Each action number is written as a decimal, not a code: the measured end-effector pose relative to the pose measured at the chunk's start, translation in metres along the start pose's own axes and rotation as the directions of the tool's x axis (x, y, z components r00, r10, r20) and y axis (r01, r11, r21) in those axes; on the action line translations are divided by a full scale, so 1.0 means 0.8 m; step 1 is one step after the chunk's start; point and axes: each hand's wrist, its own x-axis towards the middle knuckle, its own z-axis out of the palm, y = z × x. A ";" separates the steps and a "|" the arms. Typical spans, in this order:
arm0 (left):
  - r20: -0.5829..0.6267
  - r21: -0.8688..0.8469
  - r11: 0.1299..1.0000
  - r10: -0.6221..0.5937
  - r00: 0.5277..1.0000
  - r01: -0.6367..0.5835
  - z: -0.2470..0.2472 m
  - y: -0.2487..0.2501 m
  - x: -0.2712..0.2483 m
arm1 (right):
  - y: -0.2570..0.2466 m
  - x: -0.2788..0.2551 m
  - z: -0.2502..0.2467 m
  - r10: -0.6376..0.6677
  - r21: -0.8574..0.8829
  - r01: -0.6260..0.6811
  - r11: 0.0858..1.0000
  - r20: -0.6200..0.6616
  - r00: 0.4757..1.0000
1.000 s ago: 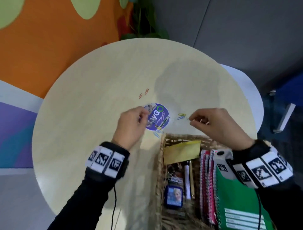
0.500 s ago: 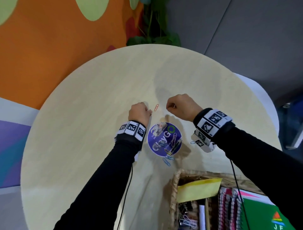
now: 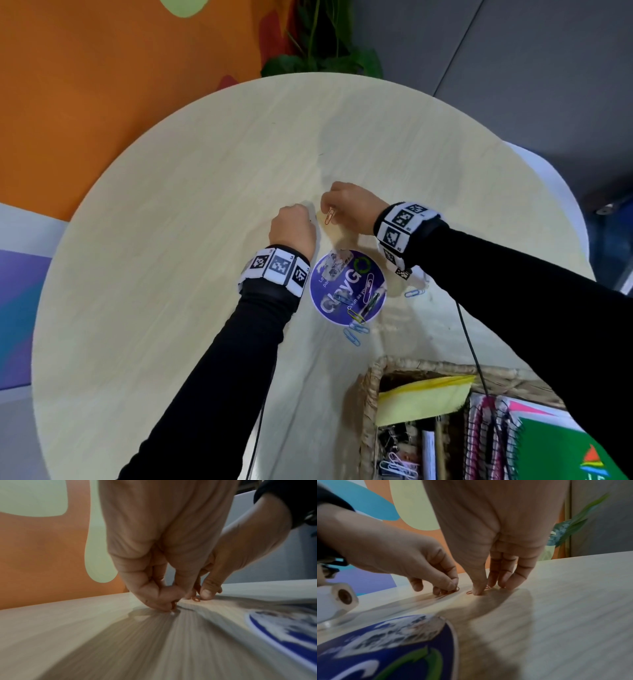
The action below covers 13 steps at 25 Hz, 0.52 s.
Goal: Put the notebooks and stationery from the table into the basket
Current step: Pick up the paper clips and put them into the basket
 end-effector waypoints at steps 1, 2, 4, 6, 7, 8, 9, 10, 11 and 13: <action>-0.001 -0.023 1.000 -0.007 1.000 0.007 0.000 -0.004 0.000 | 0.000 0.002 -0.002 -0.007 -0.022 0.007 1.000 0.021 1.000; -0.002 -0.045 0.999 -0.009 1.000 0.009 0.000 -0.008 -0.004 | -0.001 0.003 -0.005 -0.007 -0.040 0.009 0.999 0.051 0.999; -0.027 -0.071 0.997 0.010 1.000 -0.011 -0.003 -0.015 -0.017 | -0.008 0.004 -0.014 0.010 -0.090 0.002 0.996 0.131 0.991; -0.067 -0.113 0.993 0.039 0.997 -0.046 -0.005 -0.022 -0.039 | -0.018 0.003 -0.022 0.022 -0.130 0.004 0.991 0.196 0.980; -0.084 -0.143 0.988 0.049 0.995 -0.060 -0.004 -0.026 -0.050 | -0.022 0.000 -0.024 0.025 -0.149 0.007 0.989 0.214 0.977; -0.102 -0.175 0.982 0.051 0.993 -0.069 -0.004 -0.030 -0.062 | -0.027 -0.004 -0.028 0.026 -0.165 0.011 0.986 0.216 0.976; -0.116 -0.212 0.974 0.052 0.992 -0.076 -0.002 -0.033 -0.075 | -0.031 -0.015 -0.034 0.026 -0.173 0.009 0.985 0.197 0.980; -0.131 -0.252 0.964 0.050 0.990 -0.082 -0.002 -0.036 -0.086 | -0.035 -0.028 -0.043 0.023 -0.167 0.005 0.986 0.165 0.986; -0.137 -0.303 0.949 0.051 0.989 -0.092 -0.002 -0.037 -0.101 | -0.040 -0.048 -0.053 0.019 -0.146 -0.001 0.989 0.120 0.993; -0.138 -0.417 0.901 0.068 0.988 -0.120 -0.005 -0.037 -0.129 | -0.051 -0.100 -0.073 0.019 -0.078 -0.017 0.997 0.035 0.999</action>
